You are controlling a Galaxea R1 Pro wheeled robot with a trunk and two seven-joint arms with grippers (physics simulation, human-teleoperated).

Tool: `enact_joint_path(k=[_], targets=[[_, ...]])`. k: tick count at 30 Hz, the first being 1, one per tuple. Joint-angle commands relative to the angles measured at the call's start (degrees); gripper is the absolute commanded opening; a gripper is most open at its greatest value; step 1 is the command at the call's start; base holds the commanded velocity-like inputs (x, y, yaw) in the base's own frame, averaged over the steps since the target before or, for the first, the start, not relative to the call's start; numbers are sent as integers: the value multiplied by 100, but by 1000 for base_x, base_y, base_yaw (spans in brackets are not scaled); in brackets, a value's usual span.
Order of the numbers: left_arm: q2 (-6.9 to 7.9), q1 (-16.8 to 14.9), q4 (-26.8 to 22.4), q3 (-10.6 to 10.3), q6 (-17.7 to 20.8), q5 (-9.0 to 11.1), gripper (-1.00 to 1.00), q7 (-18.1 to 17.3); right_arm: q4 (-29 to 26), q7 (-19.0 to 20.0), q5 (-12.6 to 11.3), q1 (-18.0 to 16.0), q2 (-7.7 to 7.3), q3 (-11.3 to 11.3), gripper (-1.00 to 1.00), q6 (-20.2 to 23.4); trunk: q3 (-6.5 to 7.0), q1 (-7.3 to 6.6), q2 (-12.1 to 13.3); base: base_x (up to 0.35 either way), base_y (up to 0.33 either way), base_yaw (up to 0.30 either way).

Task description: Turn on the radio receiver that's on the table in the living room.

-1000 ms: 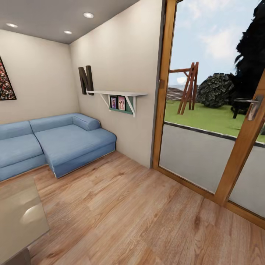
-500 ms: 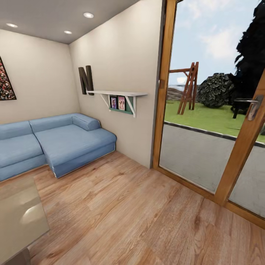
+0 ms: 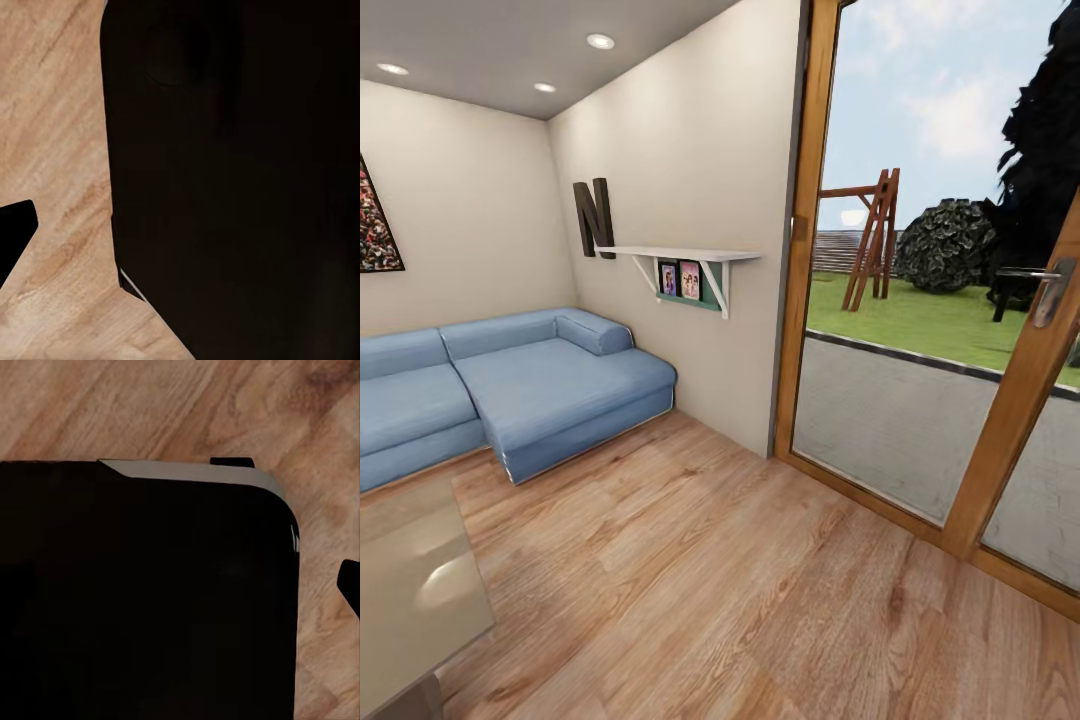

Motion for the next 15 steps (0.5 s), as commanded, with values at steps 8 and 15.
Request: enact_joint_path(k=[8,15], targets=[[-154,0,-494,41,-150,-9,100,17,-203,25,-15,0,42,-2,100,-125,0,0,0,0,0,0],[132,0,-2254,48,-338,-16,100,41,-1730,-9,16,-1,13,2,100,-375,0,0,0,0,0,0]])
